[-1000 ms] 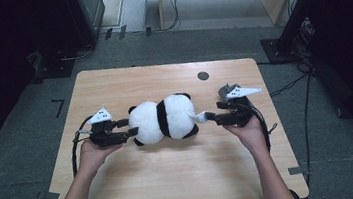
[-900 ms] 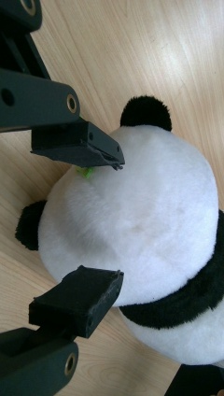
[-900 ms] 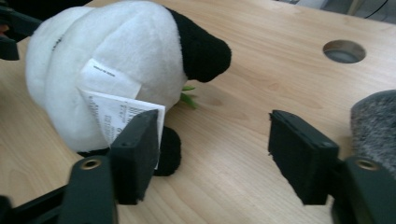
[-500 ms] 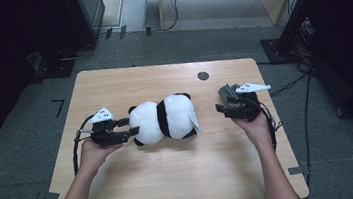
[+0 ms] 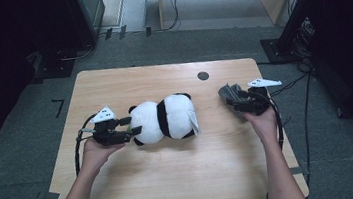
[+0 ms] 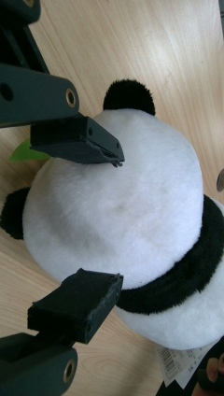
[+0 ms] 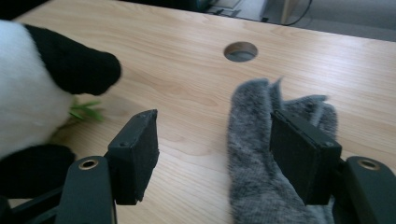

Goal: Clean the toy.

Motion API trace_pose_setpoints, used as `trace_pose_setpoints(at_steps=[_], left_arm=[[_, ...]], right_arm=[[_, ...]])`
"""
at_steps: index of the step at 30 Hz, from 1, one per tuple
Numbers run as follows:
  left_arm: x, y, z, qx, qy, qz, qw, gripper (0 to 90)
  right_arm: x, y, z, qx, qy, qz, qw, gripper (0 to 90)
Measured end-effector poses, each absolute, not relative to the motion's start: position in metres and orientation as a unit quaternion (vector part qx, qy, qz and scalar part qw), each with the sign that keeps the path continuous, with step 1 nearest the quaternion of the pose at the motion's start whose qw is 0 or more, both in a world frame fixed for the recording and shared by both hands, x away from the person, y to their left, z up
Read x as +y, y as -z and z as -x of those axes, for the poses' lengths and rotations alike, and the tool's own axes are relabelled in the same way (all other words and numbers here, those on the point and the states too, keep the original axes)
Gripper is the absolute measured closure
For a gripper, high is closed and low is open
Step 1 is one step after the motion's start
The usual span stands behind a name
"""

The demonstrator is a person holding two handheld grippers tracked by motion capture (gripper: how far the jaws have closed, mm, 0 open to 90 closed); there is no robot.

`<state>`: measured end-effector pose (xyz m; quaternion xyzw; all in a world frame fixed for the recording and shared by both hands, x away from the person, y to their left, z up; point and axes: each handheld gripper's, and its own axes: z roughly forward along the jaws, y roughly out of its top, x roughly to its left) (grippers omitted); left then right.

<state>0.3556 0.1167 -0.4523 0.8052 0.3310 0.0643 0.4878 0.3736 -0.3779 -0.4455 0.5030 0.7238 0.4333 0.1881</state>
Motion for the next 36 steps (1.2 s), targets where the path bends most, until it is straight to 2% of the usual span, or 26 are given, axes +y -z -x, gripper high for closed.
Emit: trace_pose_setpoints(at_steps=[21, 27, 29, 36], left_arm=[[0.115, 0.455, -0.358, 0.333, -0.069, -0.803, 0.489, 34.8], [0.115, 0.457, -0.358, 0.334, -0.070, -0.803, 0.490, 34.8], [0.115, 0.458, -0.358, 0.334, -0.069, -0.802, 0.491, 34.8], [0.115, 0.461, -0.358, 0.331, -0.077, -0.802, 0.491, 34.6]], right_arm=[[-0.411, 0.483, -0.408, 0.723, -0.391, -0.536, 0.194, 32.2], [-0.414, 0.501, -0.415, 0.716, -0.383, -0.560, 0.167, 30.5], [-0.414, 0.504, -0.416, 0.712, -0.377, -0.566, 0.174, 29.9], [-0.411, 0.515, -0.418, 0.728, -0.364, -0.560, 0.153, 28.7]])
